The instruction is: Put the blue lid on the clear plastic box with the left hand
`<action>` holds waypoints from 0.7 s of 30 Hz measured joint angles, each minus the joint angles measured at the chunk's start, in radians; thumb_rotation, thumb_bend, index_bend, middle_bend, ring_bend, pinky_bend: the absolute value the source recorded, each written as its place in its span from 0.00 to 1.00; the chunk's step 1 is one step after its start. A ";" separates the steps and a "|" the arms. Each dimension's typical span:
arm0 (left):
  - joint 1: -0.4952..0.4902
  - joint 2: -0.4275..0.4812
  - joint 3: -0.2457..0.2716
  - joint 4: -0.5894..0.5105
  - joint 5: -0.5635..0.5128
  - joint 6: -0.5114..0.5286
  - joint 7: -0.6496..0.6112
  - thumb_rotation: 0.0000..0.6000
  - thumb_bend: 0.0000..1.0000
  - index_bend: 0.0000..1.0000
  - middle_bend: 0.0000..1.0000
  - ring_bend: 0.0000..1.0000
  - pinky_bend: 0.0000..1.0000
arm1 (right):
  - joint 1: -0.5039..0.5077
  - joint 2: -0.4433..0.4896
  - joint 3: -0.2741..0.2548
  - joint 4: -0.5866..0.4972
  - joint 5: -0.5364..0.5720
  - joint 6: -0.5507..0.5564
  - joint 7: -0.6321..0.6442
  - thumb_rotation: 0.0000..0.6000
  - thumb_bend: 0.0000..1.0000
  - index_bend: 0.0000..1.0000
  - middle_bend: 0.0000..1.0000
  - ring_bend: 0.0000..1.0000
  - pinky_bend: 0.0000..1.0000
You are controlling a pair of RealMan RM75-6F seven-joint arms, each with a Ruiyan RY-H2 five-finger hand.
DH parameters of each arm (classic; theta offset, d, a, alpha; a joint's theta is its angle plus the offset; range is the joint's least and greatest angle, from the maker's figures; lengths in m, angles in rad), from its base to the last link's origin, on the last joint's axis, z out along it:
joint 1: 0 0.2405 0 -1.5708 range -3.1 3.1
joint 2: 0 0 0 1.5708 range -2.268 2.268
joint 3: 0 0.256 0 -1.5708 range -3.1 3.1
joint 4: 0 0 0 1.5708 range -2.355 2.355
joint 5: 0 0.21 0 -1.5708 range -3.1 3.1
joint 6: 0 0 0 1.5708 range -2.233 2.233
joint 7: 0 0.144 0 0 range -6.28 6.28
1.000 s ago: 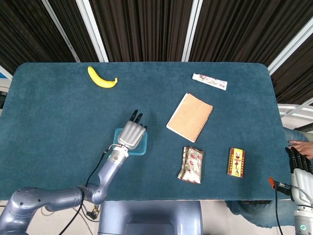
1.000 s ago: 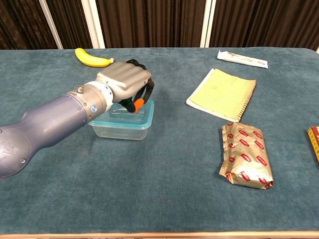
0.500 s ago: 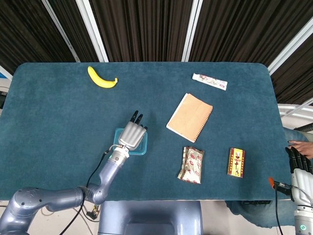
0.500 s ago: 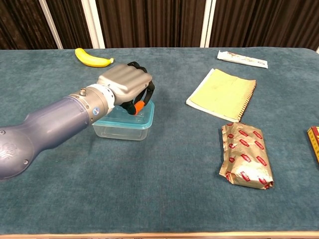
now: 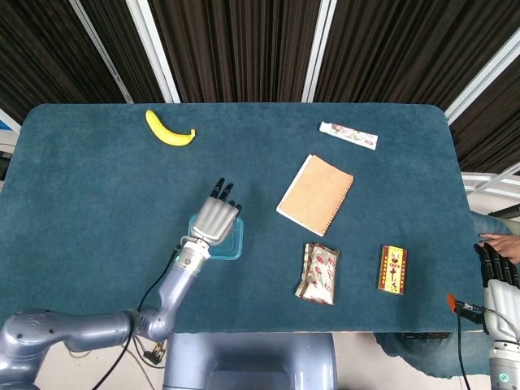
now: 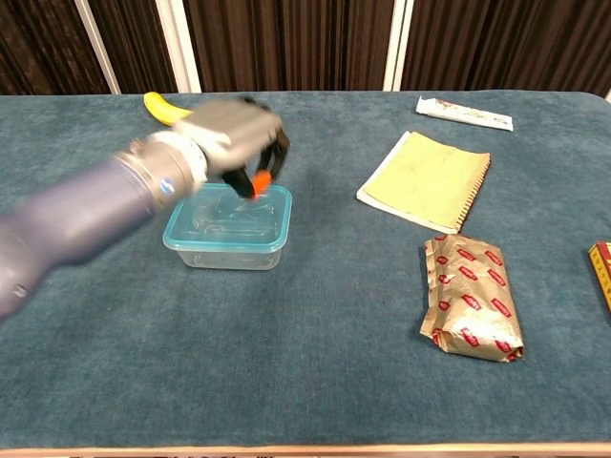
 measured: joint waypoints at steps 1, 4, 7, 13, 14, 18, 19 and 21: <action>0.008 0.023 -0.005 -0.036 0.000 0.024 0.012 1.00 0.45 0.31 0.34 0.01 0.00 | 0.000 0.000 0.000 0.001 -0.001 0.001 -0.001 1.00 0.27 0.04 0.00 0.00 0.00; 0.036 0.090 -0.013 -0.130 -0.003 0.096 0.050 1.00 0.41 0.24 0.26 0.00 0.00 | 0.000 -0.002 0.001 0.004 -0.004 0.005 -0.004 1.00 0.27 0.04 0.00 0.00 0.00; 0.080 0.167 -0.012 -0.222 -0.001 0.174 0.078 1.00 0.39 0.21 0.21 0.00 0.00 | 0.000 -0.003 -0.001 0.009 -0.013 0.008 -0.009 1.00 0.27 0.04 0.00 0.00 0.00; 0.220 0.337 0.026 -0.355 0.039 0.305 0.038 1.00 0.39 0.19 0.17 0.00 0.00 | 0.000 -0.006 -0.005 0.017 -0.027 0.017 -0.023 1.00 0.27 0.04 0.00 0.00 0.00; 0.241 0.360 0.035 -0.364 0.047 0.313 0.018 1.00 0.38 0.19 0.17 0.00 0.00 | 0.000 -0.008 -0.005 0.019 -0.029 0.020 -0.025 1.00 0.27 0.04 0.00 0.00 0.00; 0.320 0.430 0.079 -0.392 0.097 0.344 -0.091 1.00 0.38 0.19 0.16 0.00 0.00 | 0.000 -0.011 -0.006 0.023 -0.034 0.025 -0.034 1.00 0.27 0.04 0.00 0.00 0.00; 0.338 0.447 0.095 -0.398 0.117 0.354 -0.129 1.00 0.38 0.19 0.16 0.00 0.00 | -0.001 -0.011 -0.006 0.024 -0.036 0.027 -0.036 1.00 0.27 0.04 0.00 0.00 0.00; 0.371 0.472 0.121 -0.405 0.152 0.372 -0.190 1.00 0.38 0.19 0.16 0.00 0.00 | -0.001 -0.013 -0.007 0.026 -0.041 0.031 -0.040 1.00 0.27 0.04 0.00 0.00 0.00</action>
